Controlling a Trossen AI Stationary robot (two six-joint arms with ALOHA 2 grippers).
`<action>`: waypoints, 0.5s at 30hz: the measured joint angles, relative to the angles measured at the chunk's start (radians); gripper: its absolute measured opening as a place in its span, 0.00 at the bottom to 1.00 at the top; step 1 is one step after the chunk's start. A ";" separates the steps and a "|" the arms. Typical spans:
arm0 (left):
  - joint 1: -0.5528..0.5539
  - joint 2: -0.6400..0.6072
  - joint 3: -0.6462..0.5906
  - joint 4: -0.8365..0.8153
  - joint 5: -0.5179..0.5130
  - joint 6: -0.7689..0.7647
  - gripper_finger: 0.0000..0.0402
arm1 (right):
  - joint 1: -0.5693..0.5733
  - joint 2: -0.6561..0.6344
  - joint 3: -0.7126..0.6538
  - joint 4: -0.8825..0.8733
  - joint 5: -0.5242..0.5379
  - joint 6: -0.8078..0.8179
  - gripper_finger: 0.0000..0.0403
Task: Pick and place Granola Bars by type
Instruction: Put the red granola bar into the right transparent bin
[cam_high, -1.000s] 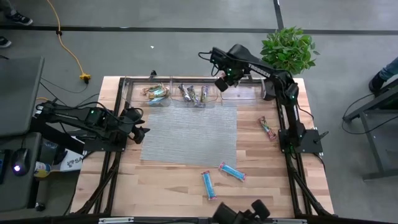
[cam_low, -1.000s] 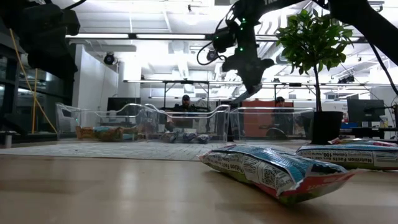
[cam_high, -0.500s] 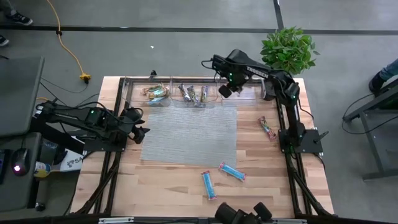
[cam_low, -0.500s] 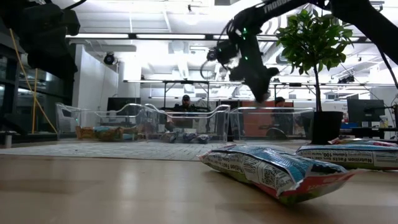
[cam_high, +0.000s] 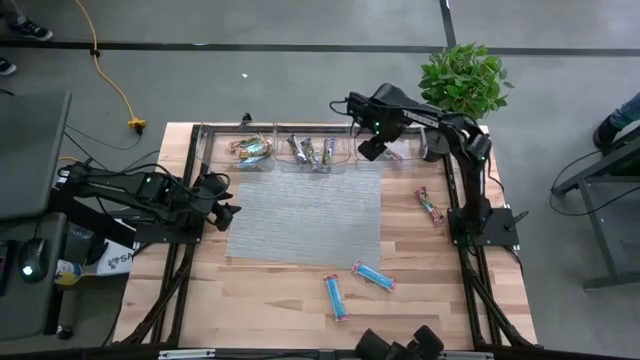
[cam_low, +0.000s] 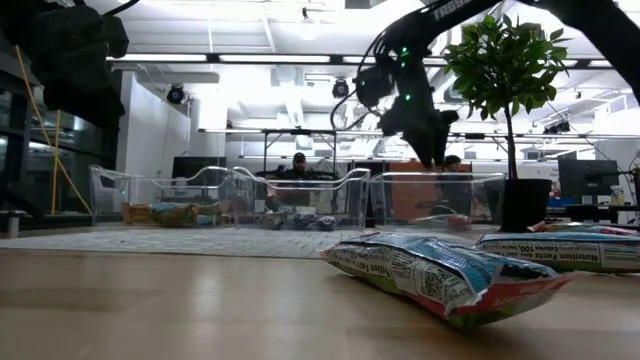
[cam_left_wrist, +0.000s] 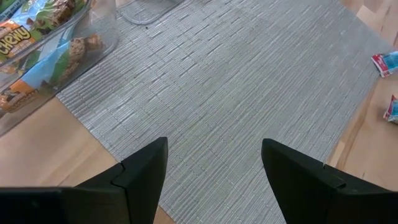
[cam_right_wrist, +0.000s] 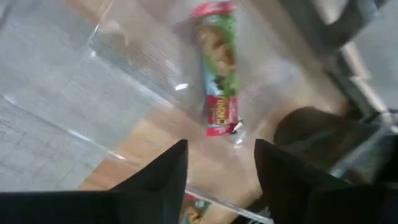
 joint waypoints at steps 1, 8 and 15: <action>0.000 0.000 0.000 0.000 0.000 -0.003 0.64 | -0.003 -0.017 -0.004 0.010 0.014 0.000 0.44; 0.000 0.000 0.000 0.000 -0.007 -0.003 0.64 | 0.023 -0.193 -0.003 0.116 -0.155 0.003 0.49; 0.000 0.000 0.000 0.000 -0.017 -0.002 0.64 | 0.251 -0.298 -0.003 0.143 -0.356 0.102 0.49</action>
